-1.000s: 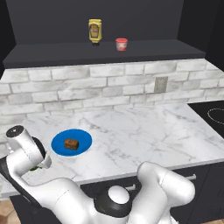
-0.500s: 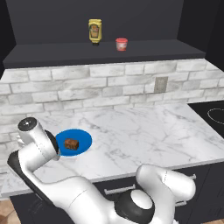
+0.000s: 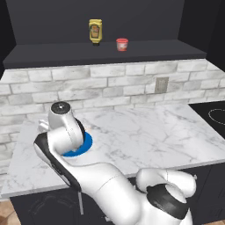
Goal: Pick the avocado and bread from the counter and place them on the plate. Then pick the jam from the cabinet and place it next to the plate. Lastly close the cabinet door.
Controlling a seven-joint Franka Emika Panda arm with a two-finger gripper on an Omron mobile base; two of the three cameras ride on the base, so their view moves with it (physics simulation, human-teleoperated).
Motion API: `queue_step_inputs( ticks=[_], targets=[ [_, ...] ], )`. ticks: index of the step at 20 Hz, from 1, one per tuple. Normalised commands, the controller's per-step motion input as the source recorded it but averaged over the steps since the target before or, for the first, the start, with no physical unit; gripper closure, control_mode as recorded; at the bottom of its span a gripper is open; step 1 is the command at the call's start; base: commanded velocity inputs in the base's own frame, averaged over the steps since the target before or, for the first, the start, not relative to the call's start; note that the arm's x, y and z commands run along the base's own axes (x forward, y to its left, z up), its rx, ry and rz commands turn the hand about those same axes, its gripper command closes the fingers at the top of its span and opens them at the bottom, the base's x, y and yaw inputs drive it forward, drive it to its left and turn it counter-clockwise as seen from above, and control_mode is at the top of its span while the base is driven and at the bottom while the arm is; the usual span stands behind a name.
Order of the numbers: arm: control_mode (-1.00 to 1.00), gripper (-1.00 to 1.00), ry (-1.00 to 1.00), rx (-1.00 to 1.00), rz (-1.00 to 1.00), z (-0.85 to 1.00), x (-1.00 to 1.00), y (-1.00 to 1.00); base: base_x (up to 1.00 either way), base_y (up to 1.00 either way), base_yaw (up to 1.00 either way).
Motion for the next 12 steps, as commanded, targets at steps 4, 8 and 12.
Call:
queue_step_inputs(
  ticks=[4,8,12],
  targets=[
    [-1.00,1.00,0.00,0.10,-0.08,0.41,0.00,-0.59,0.00,0.00,0.00],
    [-1.00,1.00,0.00,0.07,-0.10,0.26,0.00,-0.54,0.00,0.00,0.00],
    [-1.00,1.00,0.01,0.01,-0.10,0.05,0.04,-0.43,0.00,0.00,0.00]
  ],
)
